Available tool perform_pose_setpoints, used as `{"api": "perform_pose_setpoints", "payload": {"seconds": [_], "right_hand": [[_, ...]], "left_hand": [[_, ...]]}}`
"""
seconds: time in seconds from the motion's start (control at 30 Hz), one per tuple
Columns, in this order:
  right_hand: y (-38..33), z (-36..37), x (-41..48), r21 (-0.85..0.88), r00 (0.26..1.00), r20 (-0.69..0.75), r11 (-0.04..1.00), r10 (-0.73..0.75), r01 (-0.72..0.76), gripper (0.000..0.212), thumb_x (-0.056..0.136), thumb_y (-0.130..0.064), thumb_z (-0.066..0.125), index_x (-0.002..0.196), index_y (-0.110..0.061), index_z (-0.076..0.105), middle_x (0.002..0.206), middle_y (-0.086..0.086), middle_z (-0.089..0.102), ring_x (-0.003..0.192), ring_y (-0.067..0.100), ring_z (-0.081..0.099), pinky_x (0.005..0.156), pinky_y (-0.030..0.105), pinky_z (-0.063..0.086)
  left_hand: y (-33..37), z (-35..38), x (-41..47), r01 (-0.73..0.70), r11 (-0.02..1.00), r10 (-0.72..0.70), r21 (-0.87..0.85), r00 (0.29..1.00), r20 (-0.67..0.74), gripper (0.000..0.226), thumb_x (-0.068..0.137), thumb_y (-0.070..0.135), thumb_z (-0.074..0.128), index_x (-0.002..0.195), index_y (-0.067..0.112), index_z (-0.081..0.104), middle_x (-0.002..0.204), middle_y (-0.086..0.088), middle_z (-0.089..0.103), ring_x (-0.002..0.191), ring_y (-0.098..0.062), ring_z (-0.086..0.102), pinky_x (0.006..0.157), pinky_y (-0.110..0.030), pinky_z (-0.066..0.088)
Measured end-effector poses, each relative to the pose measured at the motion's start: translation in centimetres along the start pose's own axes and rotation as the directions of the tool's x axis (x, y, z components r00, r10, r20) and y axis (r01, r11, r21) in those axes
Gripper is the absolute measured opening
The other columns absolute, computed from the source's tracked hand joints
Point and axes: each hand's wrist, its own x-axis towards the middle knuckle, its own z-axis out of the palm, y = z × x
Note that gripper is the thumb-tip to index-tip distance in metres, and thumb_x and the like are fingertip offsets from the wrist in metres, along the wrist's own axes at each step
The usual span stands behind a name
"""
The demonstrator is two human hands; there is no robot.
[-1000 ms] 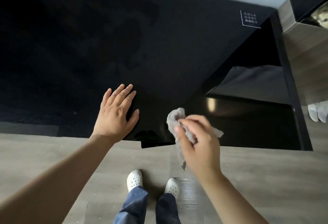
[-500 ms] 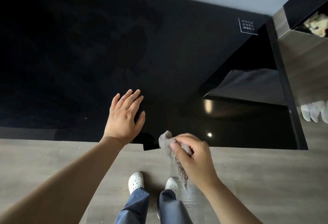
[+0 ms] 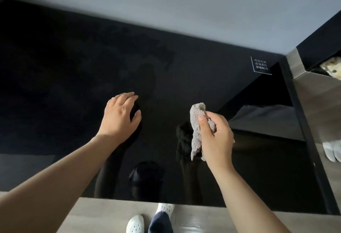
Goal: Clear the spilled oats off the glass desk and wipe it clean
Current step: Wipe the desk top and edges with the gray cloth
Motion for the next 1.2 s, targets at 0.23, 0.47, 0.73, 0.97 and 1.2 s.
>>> {"api": "perform_pose_setpoints", "payload": {"seconds": [0.23, 0.47, 0.73, 0.97, 1.2], "right_hand": [[0.2, 2.5, 8.7, -0.033, 0.994, 0.040, 0.994, -0.105, 0.107, 0.018, 0.092, -0.025, 0.061, 0.107, -0.016, 0.068, 0.102, -0.010, 0.062, 0.093, -0.012, 0.054, 0.074, 0.003, 0.039], [-0.3, 5.7, 20.2, -0.127, 0.983, 0.063, 0.975, -0.174, 0.181, 0.021, 0.094, -0.027, 0.059, 0.110, -0.017, 0.067, 0.107, -0.011, 0.059, 0.087, -0.008, 0.053, 0.072, -0.002, 0.035], [-0.7, 11.9, 31.9, -0.325, 0.974, 0.046, 0.919, -0.221, 0.224, 0.024, 0.095, -0.033, 0.055, 0.112, -0.021, 0.067, 0.112, 0.001, 0.062, 0.105, 0.023, 0.056, 0.085, 0.034, 0.045], [0.6, 16.0, 35.2, -0.490, 0.985, 0.079, 0.855, -0.152, 0.172, 0.028, 0.097, -0.032, 0.050, 0.120, -0.024, 0.063, 0.126, -0.001, 0.056, 0.115, 0.028, 0.047, 0.076, 0.033, 0.037], [1.1, 15.6, 25.3, -0.285, 0.876, 0.292, 0.840, -0.383, 0.462, 0.023, 0.090, -0.025, 0.061, 0.111, -0.020, 0.070, 0.114, -0.002, 0.063, 0.099, 0.021, 0.056, 0.078, 0.031, 0.047]], "left_hand": [[-1.7, 2.3, 8.2, 0.080, 0.983, -0.096, 0.168, 0.991, 0.089, 0.063, 0.094, 0.041, 0.048, 0.148, 0.012, 0.033, 0.158, -0.006, 0.025, 0.147, -0.026, 0.015, 0.120, -0.047, 0.007], [-2.0, 3.1, 9.0, 0.112, 0.981, -0.117, 0.159, 0.993, 0.027, 0.068, 0.087, 0.054, 0.034, 0.142, 0.016, 0.044, 0.153, 0.000, 0.034, 0.145, -0.020, 0.021, 0.120, -0.044, 0.008], [-1.8, 2.9, 9.5, 0.124, 0.980, -0.133, 0.156, 0.990, 0.047, 0.065, 0.086, 0.050, 0.039, 0.141, 0.016, 0.047, 0.152, 0.001, 0.036, 0.144, -0.020, 0.025, 0.120, -0.044, 0.011], [-2.0, 3.0, 9.7, 0.117, 0.983, -0.122, 0.142, 0.992, 0.028, 0.063, 0.085, 0.046, 0.044, 0.140, 0.015, 0.048, 0.152, 0.001, 0.037, 0.143, -0.021, 0.027, 0.118, -0.049, 0.017], [-1.9, 3.1, 9.7, 0.118, 0.980, -0.128, 0.161, 0.991, 0.049, 0.063, 0.085, 0.047, 0.044, 0.140, 0.015, 0.048, 0.153, 0.000, 0.036, 0.143, -0.022, 0.028, 0.118, -0.049, 0.017]]}}
